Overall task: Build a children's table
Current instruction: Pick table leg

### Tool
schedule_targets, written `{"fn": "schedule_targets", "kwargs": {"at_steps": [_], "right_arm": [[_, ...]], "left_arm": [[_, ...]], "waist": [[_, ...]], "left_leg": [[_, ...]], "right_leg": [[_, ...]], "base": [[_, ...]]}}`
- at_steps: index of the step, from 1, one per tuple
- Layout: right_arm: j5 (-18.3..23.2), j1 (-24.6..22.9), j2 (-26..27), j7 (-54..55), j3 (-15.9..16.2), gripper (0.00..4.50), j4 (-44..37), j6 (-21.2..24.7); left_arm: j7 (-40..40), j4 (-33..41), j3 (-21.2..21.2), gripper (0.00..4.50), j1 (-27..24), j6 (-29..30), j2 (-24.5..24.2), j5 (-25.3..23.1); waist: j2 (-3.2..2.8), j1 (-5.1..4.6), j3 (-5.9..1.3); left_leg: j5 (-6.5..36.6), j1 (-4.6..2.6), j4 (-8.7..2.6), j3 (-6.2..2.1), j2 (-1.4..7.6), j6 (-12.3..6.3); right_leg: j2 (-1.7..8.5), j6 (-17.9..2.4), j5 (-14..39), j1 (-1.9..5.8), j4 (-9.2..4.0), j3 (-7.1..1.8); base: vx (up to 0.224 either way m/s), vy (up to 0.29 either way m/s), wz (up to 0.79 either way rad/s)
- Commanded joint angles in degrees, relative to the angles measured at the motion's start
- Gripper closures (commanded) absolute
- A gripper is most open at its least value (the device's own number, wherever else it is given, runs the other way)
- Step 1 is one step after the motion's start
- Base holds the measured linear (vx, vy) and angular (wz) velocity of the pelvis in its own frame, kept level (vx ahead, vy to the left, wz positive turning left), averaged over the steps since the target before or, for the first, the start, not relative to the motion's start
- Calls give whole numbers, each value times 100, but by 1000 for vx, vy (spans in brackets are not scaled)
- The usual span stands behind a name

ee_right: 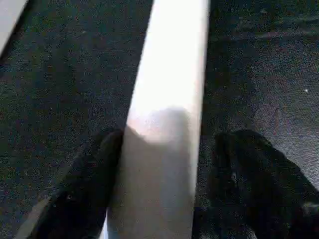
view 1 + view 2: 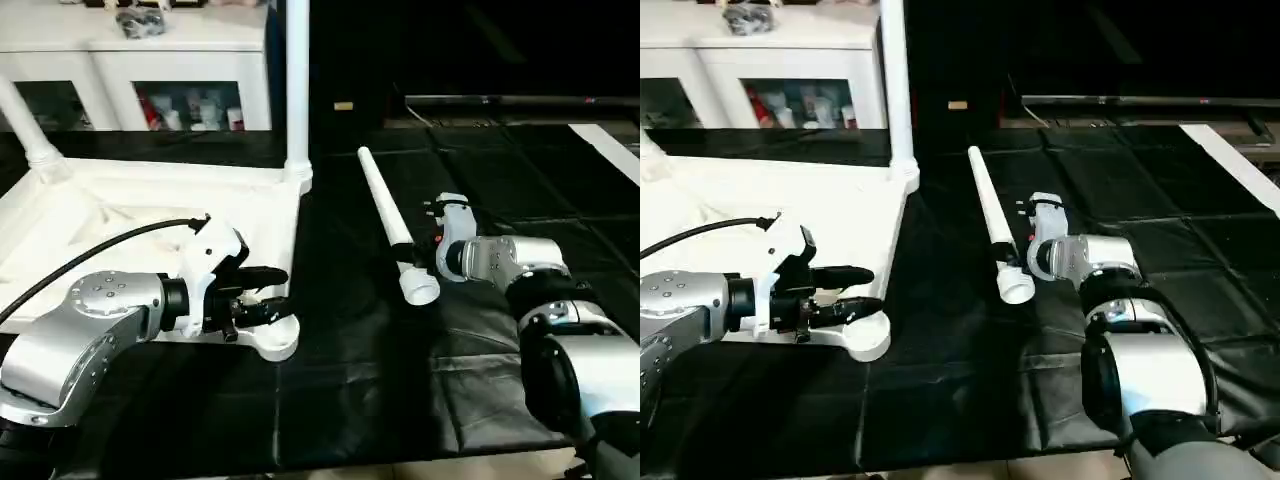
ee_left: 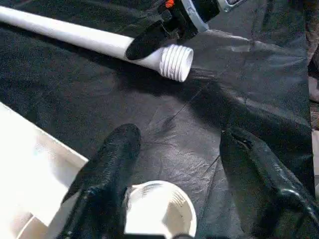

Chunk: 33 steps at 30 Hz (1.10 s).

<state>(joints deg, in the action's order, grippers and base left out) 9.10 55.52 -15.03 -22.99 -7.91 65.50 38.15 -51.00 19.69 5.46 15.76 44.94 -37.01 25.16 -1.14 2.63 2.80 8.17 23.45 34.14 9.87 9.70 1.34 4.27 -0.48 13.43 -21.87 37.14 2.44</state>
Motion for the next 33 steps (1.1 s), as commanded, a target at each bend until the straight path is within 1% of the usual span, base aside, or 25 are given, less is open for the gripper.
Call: {"fn": "schedule_targets", "kwargs": {"at_steps": [1, 2, 4, 5, 6, 7, 8, 11, 12, 14, 18, 19, 20, 21, 22, 23, 24, 25, 26, 28, 29, 30, 31, 32, 33], "right_arm": [[-84, 39, -31, -11, 49, 132, 174, -22], [-99, 66, -40, -34, 45, 144, 234, -53], [-162, 112, -64, -107, 72, 166, 342, -92], [-180, 124, -72, -123, 82, 166, 374, -104], [-180, 124, -73, -124, 82, 171, 377, -105], [-188, 128, -77, -134, 88, 188, 395, -116], [-207, 140, -83, -144, 109, 188, 419, -131], [-213, 145, -104, -150, 113, 219, 445, -157], [-213, 146, -106, -150, 112, 226, 448, -160], [-224, 154, -116, -159, 95, 234, 485, -191], [-194, 137, -131, -111, 26, 254, 513, -262], [-146, 121, -135, -61, -42, 255, 494, -317], [-140, 120, -135, -57, -49, 255, 492, -322], [-84, 94, -136, -53, -114, 257, 456, -408], [47, 59, -131, -8, -266, 259, 410, -504], [250, 4, -120, 55, -505, 260, 312, -694], [365, -14, -112, 96, -639, 260, 257, -787], [450, -23, -107, 133, -740, 260, 218, -845], [562, -31, -101, 192, -880, 261, 162, -927], [702, -61, -101, 106, -1011, 262, 17, -907], [833, -143, -61, 28, -1130, 262, -127, -973], [833, -143, -61, 28, -1130, 262, -127, -973], [943, -318, 27, -177, -1213, 262, -414, -1267], [976, -373, 57, -235, -1237, 262, -501, -1370], [1121, -472, 118, -275, -1370, 262, -684, -1456]], "left_arm": [[-15, 128, 65, 121, 9, 54, -66, 45], [-1, 126, 85, 118, 3, 49, -64, 45], [33, 103, 128, 102, -12, 20, -32, 14], [50, 69, 151, 102, -11, -9, -1, -15], [53, 66, 154, 90, -11, -12, 3, -18], [75, 47, 170, 79, -8, -32, 29, -39], [121, -10, 189, 79, 32, -62, 92, -69], [162, -9, 234, 40, 42, -67, 151, -88], [163, -7, 237, 38, 41, -67, 154, -88], [180, 5, 263, 33, 19, -79, 173, -89], [241, 38, 286, 2, -36, -96, 206, -88], [284, 45, 273, 0, -43, -110, 250, -86], [289, 45, 272, 0, -43, -112, 254, -87], [345, 23, 257, 0, -40, -141, 303, -103], [428, -32, 242, 0, -36, -185, 369, -138], [574, -117, 219, 0, -9, -210, 455, -202], [646, -154, 195, 0, 15, -207, 505, -216], [697, -180, 175, 0, 34, -202, 543, -220], [770, -215, 128, 0, 69, -177, 613, -192], [855, -300, 38, 0, 165, -223, 775, -113], [962, -416, 28, 0, 236, -310, 869, -172], [962, -416, 28, 0, 236, -310, 869, -172], [1152, -596, 26, 0, 333, -465, 989, -314], [1217, -645, 22, 0, 359, -504, 1027, -359], [1404, -754, -46, 0, 437, -561, 1190, -390]], "waist": [[24, 36, -337], [64, 28, -334], [45, 38, -320], [41, 42, -318], [37, 48, -316], [58, 49, -315], [59, 51, -317], [125, 44, -316], [112, 54, -316], [113, 50, -319], [120, 47, -316], [170, 42, -310], [156, 48, -309], [151, 47, -307], [149, 50, -309], [102, 45, -306], [48, 59, -312], [74, 49, -334], [55, 51, -343], [64, 51, -342], [66, 49, -347], [70, 53, -340], [59, 67, -342], [64, 69, -341], [82, 67, -351]], "left_leg": [[1769, -214, -380, -61, 270, 347], [1784, -211, -384, -56, 272, 356], [1937, -227, -390, -58, 278, 433], [1993, -234, -400, -67, 285, 490], [2026, -241, -402, -63, 287, 513], [2096, -260, -410, -63, 290, 563], [2094, -257, -411, -64, 291, 575], [2064, -248, -412, -50, 289, 553], [2029, -245, -406, -49, 286, 536], [2020, -243, -406, -50, 289, 545], [2049, -248, -408, -51, 290, 561], [2068, -245, -409, -45, 290, 546], [2070, -245, -409, -51, 293, 550], [2092, -253, -406, -46, 294, 560], [2099, -254, -408, -52, 295, 565], [2148, -249, -415, -55, 298, 597], [2170, -258, -411, -64, 294, 619], [2154, -261, -407, -65, 287, 604], [2075, -245, -406, -65, 279, 588], [1954, -234, -391, -44, 272, 492], [1902, -223, -390, -48, 270, 472], [1878, -216, -390, -37, 264, 438], [1814, -213, -391, -35, 265, 395], [1823, -213, -389, -30, 273, 379], [1751, -211, -389, -35, 283, 350]], "right_leg": [[339, -1251, 1068, 121, -469, -207], [334, -1233, 1122, 121, -473, -209], [348, -1159, 1399, 96, -488, -213], [345, -1107, 1471, 92, -492, -214], [342, -1091, 1467, 79, -497, -218], [329, -1066, 1421, 64, -496, -220], [329, -1065, 1381, 67, -491, -221], [331, -1040, 1349, 76, -497, -229], [341, -1033, 1377, 74, -498, -235], [340, -1024, 1393, 72, -498, -233], [335, -1016, 1377, 67, -500, -233], [334, -1005, 1433, 68, -512, -233], [343, -1002, 1455, 69, -505, -235], [344, -993, 1491, 59, -517, -237], [346, -991, 1494, 61, -515, -235], [342, -969, 1426, 62, -523, -238], [345, -961, 1377, 64, -512, -237], [322, -986, 1167, 84, -501, -226], [313, -1014, 1071, 97, -483, -221], [306, -1101, 908, 105, -489, -221], [311, -1127, 879, 121, -482, -218], [313, -1124, 877, 126, -500, -221], [310, -1129, 830, 126, -500, -218], [309, -1104, 809, 124, -506, -224], [321, -1106, 709, 146, -491, -226]], "base": [[0, 0, 0], [0, 0, 0], [0, 0, 0], [0, 0, 0], [0, 0, 0], [0, 0, 0], [0, 0, 0], [0, 0, 0], [0, 0, 0], [0, 0, 0], [0, 0, 0], [0, 0, 0], [0, 0, 0], [0, 0, 0], [0, 0, 0], [0, 0, 0], [0, 0, 0], [0, 0, 0], [0, 0, 0], [0, 0, 0], [0, 0, 0], [0, 0, 0], [0, 0, 0], [0, 0, 0], [0, 0, 0]]}}
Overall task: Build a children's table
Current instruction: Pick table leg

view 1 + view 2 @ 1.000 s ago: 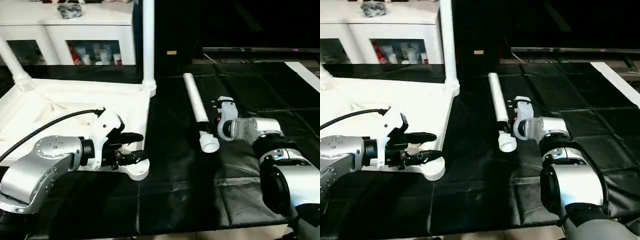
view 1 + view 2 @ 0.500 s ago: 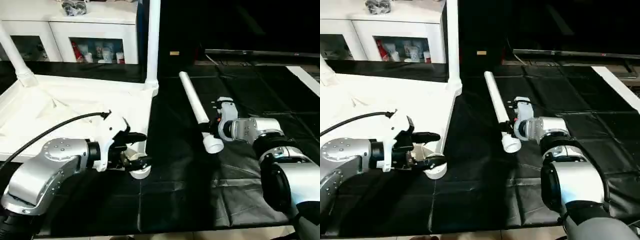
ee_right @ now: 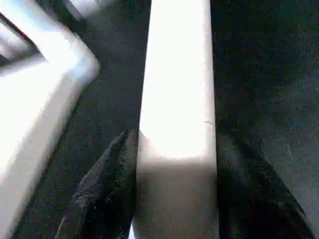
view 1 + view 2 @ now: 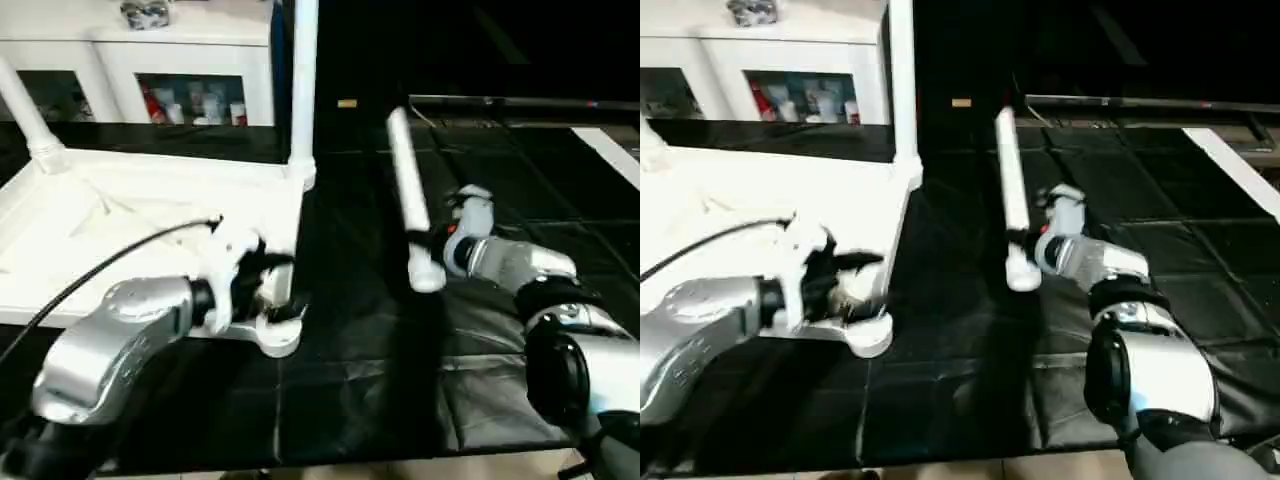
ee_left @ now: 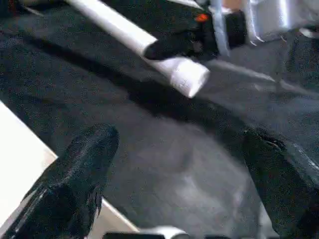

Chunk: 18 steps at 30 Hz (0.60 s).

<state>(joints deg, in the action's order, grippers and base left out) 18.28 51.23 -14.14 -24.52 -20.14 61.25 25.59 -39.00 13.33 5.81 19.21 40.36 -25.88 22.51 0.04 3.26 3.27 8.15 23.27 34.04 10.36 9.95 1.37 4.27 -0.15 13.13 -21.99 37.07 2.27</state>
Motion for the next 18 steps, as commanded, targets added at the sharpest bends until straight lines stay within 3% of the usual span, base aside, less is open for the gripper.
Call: {"fn": "schedule_targets", "kwargs": {"at_steps": [1, 2, 3, 4, 5, 6, 8, 9, 10, 11, 13, 14, 15, 16, 18], "right_arm": [[401, -135, 108, -181, -321, 262, -468, -296], [600, -227, 192, -244, -471, 262, -689, -348], [816, -337, 290, -358, -577, 262, -1015, -271], [926, -478, 380, -444, -581, 262, -1365, -222], [988, -547, 426, -501, -581, 262, -1532, -190], [1162, -764, 564, -635, -545, 262, -2035, -47], [1309, -989, 698, -739, -474, 262, -2508, 77], [1342, -1058, 734, -776, -437, 262, -2655, 90], [1513, -1384, 899, -944, -234, 262, -3407, 154], [1549, -1441, 927, -969, -198, 262, -3546, 171], [1982, -1881, 1096, -1113, 54, 262, -4724, 543], [1990, -1886, 1097, -1110, 55, 262, -4738, 556], [2222, -2023, 1132, -1006, 95, 263, -5128, 930], [2320, -2106, 1111, -1066, 164, 263, -5302, 1113], [2382, -2161, 1094, -1120, 214, 263, -5414, 1232]], "left_arm": [[377, -190, -159, 0, 175, -155, 238, -127], [540, -250, -232, 0, 258, -193, 386, -115], [714, -304, -325, 0, 364, -222, 545, -83], [886, -378, -420, 0, 484, -279, 707, -62], [956, -415, -464, 0, 539, -302, 780, -47], [1141, -532, -559, 0, 705, -383, 972, -23], [1267, -642, -605, 0, 841, -487, 1109, -22], [1299, -660, -629, 0, 880, -490, 1156, 0], [1431, -715, -776, 0, 1082, -450, 1408, 186], [1450, -722, -806, 0, 1121, -439, 1456, 229], [1531, -811, -1053, 0, 1461, -255, 1876, 727], [1534, -815, -1059, 0, 1467, -250, 1884, 738], [1637, -950, -1235, 0, 1639, -112, 2138, 1057], [1724, -1041, -1374, 0, 1729, 32, 2292, 1290], [1781, -1099, -1467, 0, 1786, 132, 2391, 1446]], "waist": [[-44, 12, -397], [-48, 17, -412], [-94, 30, -410], [-46, 30, -415], [-52, 39, -428], [32, 32, -408], [-13, 59, -401], [-7, 65, -402], [-66, 71, -398], [-58, 78, -394], [-27, 127, -397], [-29, 127, -397], [22, 135, -391], [-48, 147, -386], [-3, 166, -373]], "left_leg": [[1688, -191, -379, -80, 257, 308], [1640, -201, -372, -84, 264, 296], [1609, -198, -379, -94, 262, 285], [1492, -192, -380, -85, 253, 200], [1453, -193, -373, -90, 265, 184], [1408, -177, -384, -74, 255, 116], [1412, -185, -390, -82, 263, 84], [1424, -189, -389, -88, 266, 92], [1515, -196, -401, -97, 272, 155], [1509, -198, -409, -95, 274, 160], [1508, -223, -413, -95, 280, 158], [1492, -220, -420, -99, 287, 146], [1428, -195, -434, -104, 279, 137], [1426, -201, -422, -103, 276, 166], [1534, -195, -427, -100, 267, 197]], "right_leg": [[324, -1147, 667, 168, -501, -210], [326, -1173, 594, 173, -480, -207], [331, -1197, 550, 175, -478, -202], [300, -1205, 362, 193, -481, -193], [317, -1236, 298, 196, -466, -192], [305, -1242, 319, 205, -498, -188], [327, -1183, 460, 196, -508, -194], [329, -1158, 537, 190, -511, -194], [336, -1109, 640, 185, -530, -198], [327, -1076, 619, 190, -542, -202], [336, -1064, 644, 178, -544, -203], [339, -1055, 640, 180, -545, -206], [335, -1050, 708, 195, -539, -193], [347, -1074, 743, 173, -535, -204], [353, -1006, 957, 179, -582, -207]], "base": [[0, 0, 0], [0, 0, 0], [0, 0, 0], [0, 0, 0], [0, 0, 0], [0, 0, 0], [0, 0, 0], [0, 0, 0], [0, 0, 0], [0, 0, 0], [0, 0, 0], [0, 0, 0], [0, 0, 0], [0, 0, 0], [0, 0, 0]]}}
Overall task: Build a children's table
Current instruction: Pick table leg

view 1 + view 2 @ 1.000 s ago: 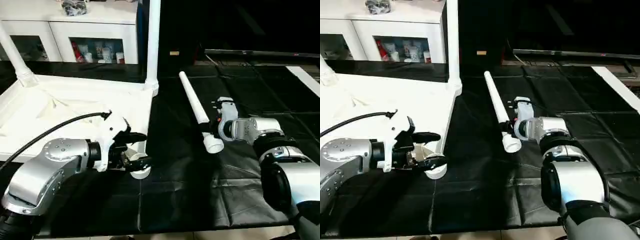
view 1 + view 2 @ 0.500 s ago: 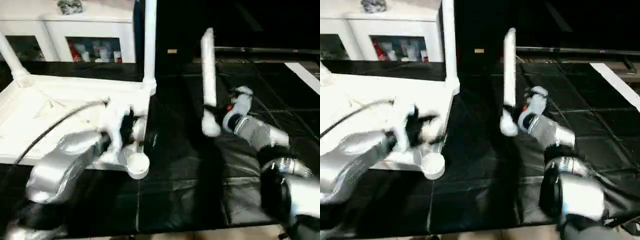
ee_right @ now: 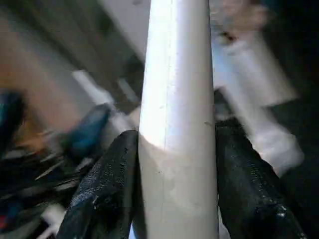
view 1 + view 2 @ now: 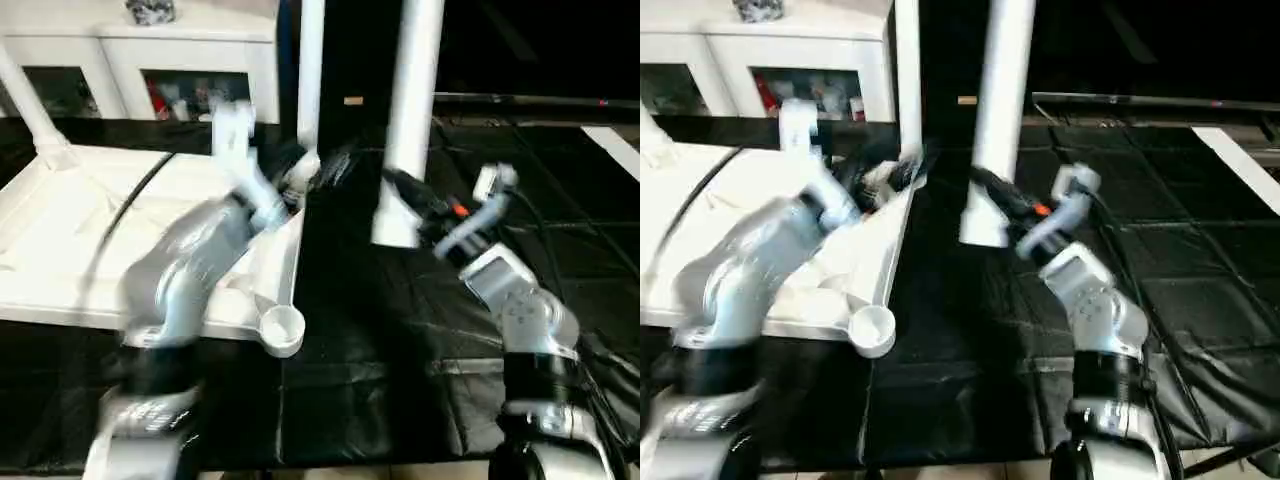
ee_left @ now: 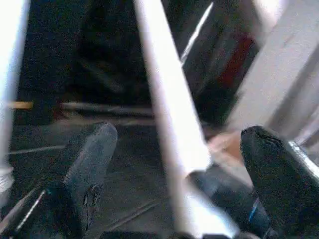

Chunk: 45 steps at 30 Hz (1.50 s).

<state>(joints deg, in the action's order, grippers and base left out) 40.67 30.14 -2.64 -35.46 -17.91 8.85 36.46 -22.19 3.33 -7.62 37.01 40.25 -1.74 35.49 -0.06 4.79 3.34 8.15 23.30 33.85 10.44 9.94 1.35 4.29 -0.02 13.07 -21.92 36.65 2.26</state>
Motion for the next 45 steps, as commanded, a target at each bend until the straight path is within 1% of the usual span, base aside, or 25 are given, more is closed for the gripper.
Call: {"fn": "schedule_targets", "kwargs": {"at_steps": [1, 5, 6, 7, 8, 9, 11, 12, 14, 17, 18, 19, 20, 21, 22, 23, 24, 25, 26, 28, 31, 36, 37, 41, 45], "right_arm": [[177, -197, -107, -249, 199, 263, -478, 196], [242, -382, -92, -377, 398, 263, -843, 265], [215, -451, -97, -360, 470, 263, -944, 253], [164, -533, -126, -355, 575, 263, -1077, 236], [162, -551, -135, -342, 595, 263, -1118, 247], [158, -569, -142, -311, 619, 263, -1171, 264], [118, -589, -160, -247, 672, 263, -1230, 280], [-5, -609, -196, -217, 757, 263, -1230, 221], [-216, -628, -277, -219, 902, 263, -1241, 114], [-497, -644, -362, -174, 1146, 263, -1339, -41], [-497, -644, -362, -174, 1146, 263, -1339, -41], [-655, -648, -376, -124, 1280, 263, -1373, -143], [-1147, -641, -409, 94, 1625, 263, -1356, -422], [-1154, -640, -409, 97, 1630, 263, -1356, -426], [-1541, -634, -434, 230, 1907, 263, -1319, -675], [-1552, -634, -435, 234, 1915, 263, -1318, -683], [-1749, -632, -423, 376, 2011, 263, -1302, -807], [-2096, -627, -436, 522, 2174, 263, -1250, -1116], [-2256, -621, -454, 549, 2255, 263, -1218, -1283], [-2377, -626, -437, 617, 2285, 263, -1197, -1432], [-2534, -604, -411, 782, 2316, 263, -1154, -1581], [-2731, -580, -352, 928, 2423, 263, -1062, -1841], [-2778, -576, -347, 932, 2458, 263, -1039, -1898], [-2895, -582, -333, 926, 2546, 263, -1015, -2006], [-2965, -591, -348, 916, 2607, 263, -1034, -2061]], "left_arm": [[249, -231, -317, 0, 169, 328, 177, 488], [191, -394, -422, 0, 376, 470, 269, 719], [202, -434, -448, 0, 427, 517, 286, 729], [256, -474, -486, 0, 497, 611, 336, 802], [272, -478, -496, 0, 516, 642, 349, 838], [270, -466, -502, 0, 539, 698, 372, 920], [271, -426, -529, 0, 564, 800, 418, 1123], [323, -413, -551, 0, 567, 834, 446, 1205], [392, -431, -539, 0, 563, 829, 471, 1187], [477, -447, -472, 0, 563, 783, 481, 1041], [477, -447, -472, 17, 563, 783, 481, 1041], [543, -454, -463, 28, 559, 720, 512, 952], [894, -478, -490, 35, 580, 519, 625, 734], [900, -479, -491, 35, 580, 516, 626, 731], [1216, -484, -509, 38, 609, 344, 717, 580], [1226, -484, -508, 49, 610, 339, 719, 576], [1389, -485, -455, 49, 608, 251, 738, 426], [1616, -498, -430, 73, 608, 159, 791, 287], [1700, -511, -449, 78, 612, 128, 827, 260], [1913, -533, -541, 80, 631, 36, 924, 230], [2190, -560, -648, 109, 678, -115, 1013, 143], [2498, -521, -732, 150, 697, -257, 1174, 111], [2525, -509, -716, 156, 682, -256, 1194, 103], [2513, -479, -635, 185, 634, -209, 1244, 174], [2509, -517, -575, 207, 619, -185, 1290, 207]], "waist": [[12, 23, -372], [18, 49, -382], [-56, 51, -391], [-30, 44, -397], [-29, 44, -409], [3, 38, -412], [-16, 47, -416], [-71, 55, -416], [-34, 48, -414], [28, 47, -397], [7, 51, -394], [12, 54, -395], [-6, 48, -389], [-19, 54, -392], [3, 30, -391], [3, 33, -388], [26, 29, -388], [19, 29, -386], [-1, 25, -384], [-6, 31, -394], [-18, 25, -401], [9, 25, -409], [-10, 27, -409], [-21, 21, -408], [-56, 20, -414]], "left_leg": [[1554, -194, -406, -99, 262, 215], [1479, -190, -418, -117, 265, 225], [1467, -194, -429, -135, 272, 272], [1429, -189, -435, -131, 275, 281], [1375, -191, -437, -141, 282, 284], [1312, -180, -433, -132, 276, 261], [1191, -177, -414, -119, 270, 216], [1137, -170, -411, -127, 270, 218], [1150, -166, -414, -120, 267, 233], [1209, -166, -416, -109, 265, 207], [1199, -166, -417, -115, 268, 222], [1202, -165, -417, -118, 273, 230], [1245, -165, -426, -124, 274, 241], [1243, -159, -427, -137, 290, 278], [1316, -166, -428, -134, 287, 332], [1333, -167, -428, -135, 285, 340], [1354, -169, -436, -136, 288, 334], [1355, -169, -432, -134, 282, 327], [1387, -171, -428, -134, 284, 355], [1377, -170, -422, -136, 284, 334], [1331, -165, -420, -143, 278, 268], [1199, -152, -392, -131, 266, 165], [1199, -155, -390, -132, 268, 146], [1260, -160, -396, -136, 277, 151], [1313, -169, -401, -146, 280, 203]], "right_leg": [[347, -943, 1065, 161, -569, -214], [351, -812, 1166, 166, -580, -210], [345, -794, 1056, 155, -570, -204], [335, -784, 899, 168, -577, -202], [334, -815, 780, 180, -550, -195], [332, -846, 670, 186, -552, -194], [340, -949, 438, 188, -530, -196], [340, -987, 327, 191, -513, -193], [334, -977, 247, 207, -523, -191], [349, -920, 475, 216, -557, -200], [350, -881, 553, 212, -554, -201], [355, -855, 581, 210, -559, -203], [354, -827, 647, 207, -561, -203], [361, -790, 645, 204, -565, -204], [354, -734, 670, 203, -573, -207], [356, -718, 694, 202, -578, -207], [351, -694, 729, 199, -583, -210], [350, -690, 741, 195, -581, -211], [349, -673, 757, 179, -590, -215], [343, -696, 621, 187, -572, -215], [326, -750, 392, 195, -551, -204], [329, -831, 181, 213, -533, -203], [330, -848, 166, 208, -529, -202], [325, -860, 190, 205, -530, -200], [317, -870, 108, 207, -518, -196]], "base": [[0, 0, 0], [0, 0, 0], [0, 0, 0], [0, 0, 0], [0, 0, 0], [0, 0, 0], [0, 0, 0], [0, 0, 0], [0, 0, 0], [0, 0, 0], [0, 0, 0], [0, 0, 0], [0, 0, 0], [0, 0, 0], [0, 0, 0], [0, 0, 0], [0, 0, 0], [0, 0, 0], [0, 0, 0], [0, 0, 0], [0, 0, 0], [0, 0, 0], [0, 0, 0], [0, 0, 0], [0, 0, 0]]}}
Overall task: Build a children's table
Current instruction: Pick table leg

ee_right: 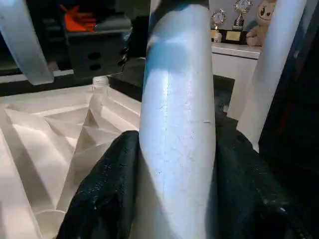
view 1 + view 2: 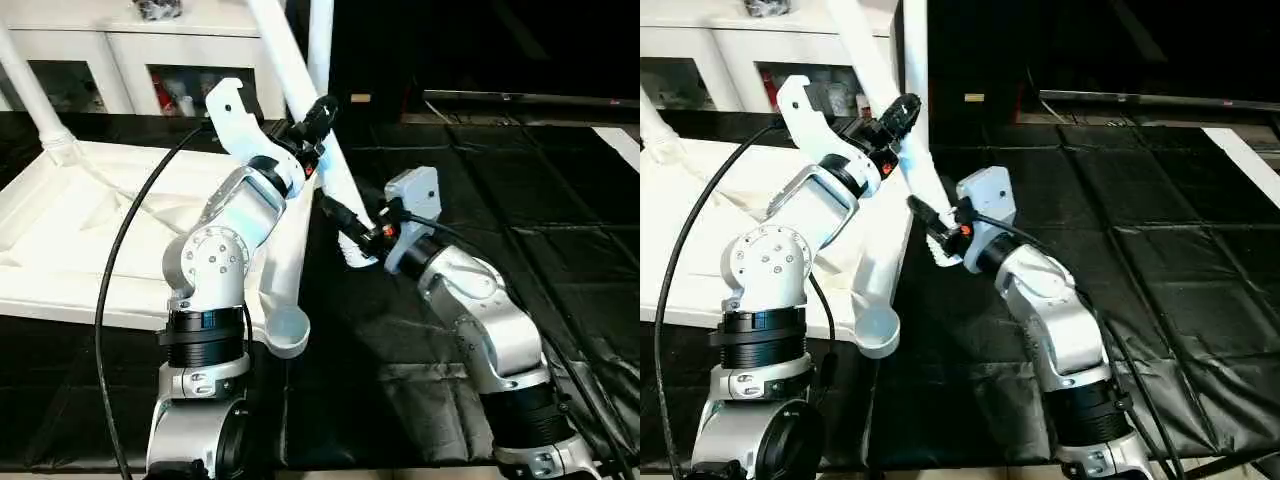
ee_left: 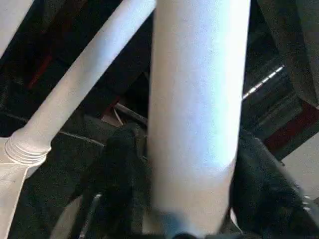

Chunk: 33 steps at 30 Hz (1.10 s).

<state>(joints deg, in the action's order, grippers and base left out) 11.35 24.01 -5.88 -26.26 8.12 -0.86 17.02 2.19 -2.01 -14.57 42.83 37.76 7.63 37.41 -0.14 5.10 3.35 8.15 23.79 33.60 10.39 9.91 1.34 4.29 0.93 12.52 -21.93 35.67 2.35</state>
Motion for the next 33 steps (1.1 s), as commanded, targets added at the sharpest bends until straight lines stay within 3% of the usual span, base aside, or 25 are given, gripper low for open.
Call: {"fn": "schedule_targets", "kwargs": {"at_steps": [1, 7, 10, 13, 19, 22, 23, 24, 25, 30, 31, 32, 33], "right_arm": [[-49, 22, -31, -1, 19, 263, -63, -132], [-57, 32, -13, -13, 51, 263, -22, -204], [49, 40, 28, -72, 5, 191, -31, -179], [109, 44, 49, -126, -15, 167, -27, -207], [660, -2, 9, -595, -133, 136, -147, 74], [818, -26, -38, -755, -166, 97, -194, 200], [1336, 57, -203, -933, -485, 86, -285, 790], [1377, 64, -216, -947, -511, 86, -292, 838], [1699, 242, -387, -1038, -799, 73, -258, 1207], [1970, 413, -638, -1325, -937, 38, -205, 1480], [2231, 596, -910, -1671, -1000, 38, -92, 1853], [2305, 651, -988, -1774, -1016, 36, -60, 1958], [2434, 747, -1135, -1981, -1019, 36, -7, 2162]], "left_arm": [[75, 9, 125, 224, 36, 74, 356, 32], [163, -30, 116, 256, 68, -1, 334, 67], [145, -53, 83, 261, 115, -45, 264, 57], [119, -70, 79, 263, 141, -83, 191, 33], [-195, -172, 44, 265, 258, -80, -233, 29], [-361, -193, 93, 265, 264, -51, -380, 1], [-892, -199, 216, 265, 266, 146, -764, 55], [-935, -200, 226, 265, 267, 162, -795, 59], [-1357, -189, 312, 265, 281, 334, -1095, 127], [-1745, -142, 368, 265, 301, 518, -1319, 278], [-2111, -53, 446, 265, 306, 706, -1509, 435], [-2221, -24, 472, 265, 307, 759, -1563, 480], [-2414, 37, 509, 265, 305, 869, -1649, 582]], "waist": [[-41, -19, -411], [-35, -20, -414], [-41, -18, -419], [-33, -17, -420], [-45, -8, -424], [-49, -2, -432], [-34, -10, -429], [-35, -7, -423], [-52, -3, -426], [-57, 5, -432], [27, -11, -425], [7, 15, -442], [-15, 25, -440]], "left_leg": [[1353, -217, -376, -138, 280, 211], [1396, -222, -374, -140, 280, 213], [1354, -223, -367, -140, 281, 189], [1313, -216, -363, -138, 278, 160], [1302, -223, -364, -145, 286, 109], [1218, -225, -353, -142, 278, 87], [1218, -223, -354, -137, 281, 85], [1217, -236, -355, -133, 258, 48], [1203, -247, -360, -139, 273, 74], [1204, -249, -346, -117, 271, 206], [1207, -243, -348, -99, 263, 169], [1158, -247, -330, -117, 247, 146], [1028, -245, -318, -102, 256, 115]], "right_leg": [[318, -964, 165, 208, -425, -206], [318, -963, 181, 211, -427, -208], [320, -986, 111, 210, -417, -208], [324, -999, 78, 218, -415, -207], [321, -1022, 34, 217, -403, -200], [322, -1066, -96, 225, -391, -195], [323, -1091, -87, 224, -391, -198], [312, -1096, -35, 228, -398, -198], [306, -1096, 52, 215, -386, -195], [325, -1183, 54, 211, -362, -193], [321, -1219, 77, 219, -381, -193], [333, -1258, 101, 250, -349, -181], [327, -1266, 52, 228, -349, -190]], "base": [[0, 0, 0], [0, 0, 0], [0, 0, 0], [0, 0, 0], [0, 0, 0], [0, 0, 0], [0, 0, 0], [0, 0, 0], [0, 0, 0], [0, 0, 0], [0, 0, 0], [0, 0, 0], [0, 0, 0]]}}
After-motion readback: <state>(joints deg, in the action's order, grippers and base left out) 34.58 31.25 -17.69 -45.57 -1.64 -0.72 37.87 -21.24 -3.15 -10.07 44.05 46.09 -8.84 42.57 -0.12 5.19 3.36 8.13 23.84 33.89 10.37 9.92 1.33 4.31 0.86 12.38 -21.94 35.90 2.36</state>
